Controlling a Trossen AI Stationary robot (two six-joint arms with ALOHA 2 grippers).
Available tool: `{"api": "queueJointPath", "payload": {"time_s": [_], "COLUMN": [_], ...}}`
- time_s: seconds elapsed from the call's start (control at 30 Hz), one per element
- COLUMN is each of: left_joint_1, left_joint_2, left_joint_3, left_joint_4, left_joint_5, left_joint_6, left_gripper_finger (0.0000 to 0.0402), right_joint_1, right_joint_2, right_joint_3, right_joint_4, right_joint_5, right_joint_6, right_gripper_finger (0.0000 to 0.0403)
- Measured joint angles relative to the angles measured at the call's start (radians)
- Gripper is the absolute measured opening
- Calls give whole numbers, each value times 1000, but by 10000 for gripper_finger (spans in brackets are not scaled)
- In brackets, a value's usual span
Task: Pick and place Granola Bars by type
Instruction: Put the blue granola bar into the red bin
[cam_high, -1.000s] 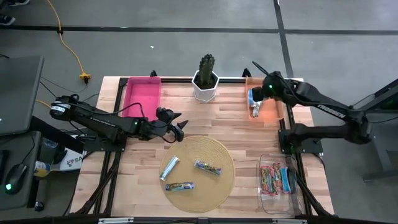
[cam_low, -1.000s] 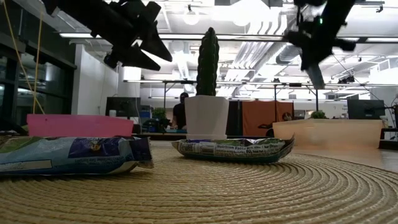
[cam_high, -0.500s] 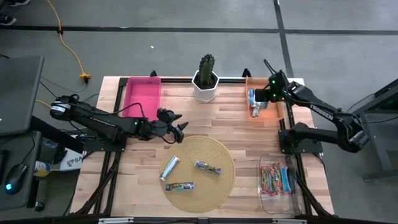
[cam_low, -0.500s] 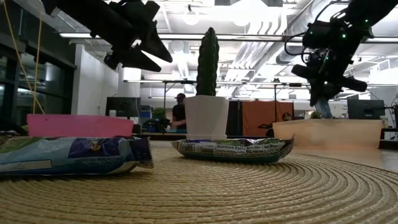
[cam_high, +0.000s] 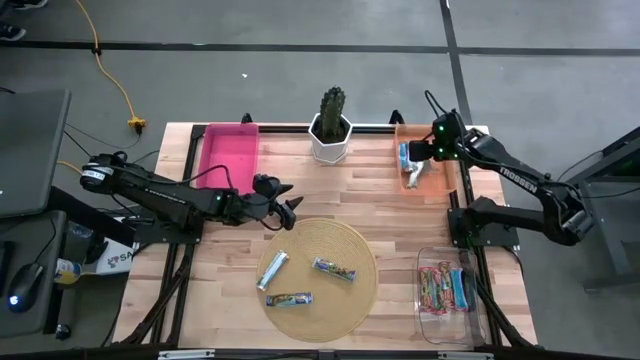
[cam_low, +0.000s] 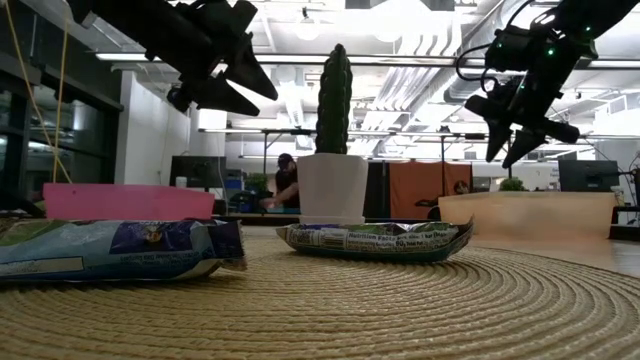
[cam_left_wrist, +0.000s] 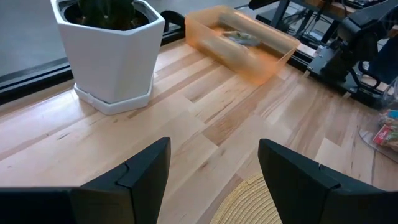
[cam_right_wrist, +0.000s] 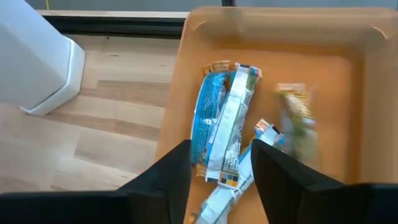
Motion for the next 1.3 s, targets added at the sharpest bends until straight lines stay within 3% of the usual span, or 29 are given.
{"api": "queueJointPath", "payload": {"time_s": [0.4,0.6,0.83,1.03,1.3], "left_joint_1": [0,0,0,0,0], "left_joint_2": [-24,-83,-113,-109,-108], "left_joint_3": [1,1,1,0,0], "left_joint_4": [-76,-131,-190,-355,-414], "left_joint_5": [-1,-26,-27,106,336], "left_joint_6": [-28,-38,-51,-41,365], "left_gripper_finger": [241,241,241,241,241], "right_joint_1": [2,5,92,201,344], "right_joint_2": [-3,-3,-30,-105,-235], "right_joint_3": [0,0,0,0,0], "right_joint_4": [70,126,226,262,281], "right_joint_5": [-148,-303,-375,-367,-468], "right_joint_6": [-48,-72,-74,-81,-71], "right_gripper_finger": [161,161,161,161,161]}}
